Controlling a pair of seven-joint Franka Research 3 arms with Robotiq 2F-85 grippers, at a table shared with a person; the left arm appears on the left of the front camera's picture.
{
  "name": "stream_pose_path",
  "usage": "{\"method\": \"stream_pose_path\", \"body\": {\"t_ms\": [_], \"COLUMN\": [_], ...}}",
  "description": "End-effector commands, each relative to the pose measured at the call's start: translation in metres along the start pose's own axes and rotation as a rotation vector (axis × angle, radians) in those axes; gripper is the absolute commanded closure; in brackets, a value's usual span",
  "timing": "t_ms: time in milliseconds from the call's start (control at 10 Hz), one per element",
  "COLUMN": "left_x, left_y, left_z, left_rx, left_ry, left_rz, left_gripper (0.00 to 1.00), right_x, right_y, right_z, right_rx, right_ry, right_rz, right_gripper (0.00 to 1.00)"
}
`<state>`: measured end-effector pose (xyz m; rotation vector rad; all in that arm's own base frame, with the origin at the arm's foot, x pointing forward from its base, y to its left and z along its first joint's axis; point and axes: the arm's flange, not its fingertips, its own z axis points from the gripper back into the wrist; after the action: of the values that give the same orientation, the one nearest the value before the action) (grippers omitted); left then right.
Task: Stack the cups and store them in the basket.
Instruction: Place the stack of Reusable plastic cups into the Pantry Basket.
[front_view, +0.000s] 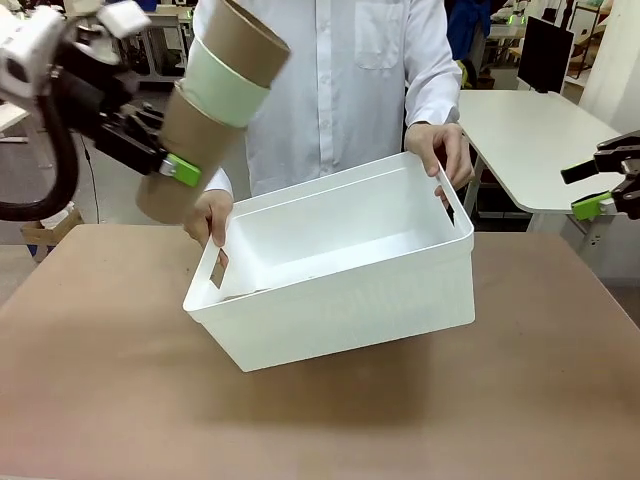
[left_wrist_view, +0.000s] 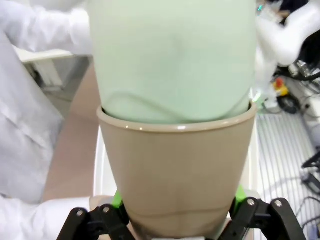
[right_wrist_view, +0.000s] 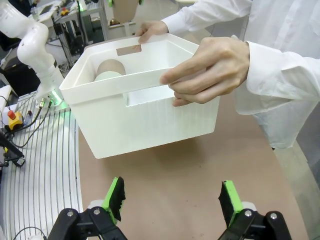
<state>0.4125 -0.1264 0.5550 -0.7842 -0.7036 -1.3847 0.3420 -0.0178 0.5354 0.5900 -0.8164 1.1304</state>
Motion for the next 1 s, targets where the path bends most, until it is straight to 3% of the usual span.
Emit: {"method": "stream_pose_path", "body": {"t_ms": [0, 400, 900], "left_x": [0.023, 0.046, 0.047], "left_y": [0.010, 0.018, 0.027], "left_z": [-0.022, -0.079, -0.129], "left_rx": [0.007, -0.005, -0.010], "left_ry": [0.118, 0.236, 0.266], "left_rz": [0.017, 0.019, 0.043], "left_gripper": [0.14, 0.14, 0.14], "right_x": [0.003, 0.003, 0.003], "right_y": [-0.002, -0.002, -0.002], "right_z": [0.000, 0.000, 0.000], "right_rx": [0.000, 0.000, 0.000], "right_ry": [-0.020, -0.020, -0.020], "right_rz": [-0.008, -0.008, -0.008], "right_gripper": [0.00, 0.00, 0.00]}}
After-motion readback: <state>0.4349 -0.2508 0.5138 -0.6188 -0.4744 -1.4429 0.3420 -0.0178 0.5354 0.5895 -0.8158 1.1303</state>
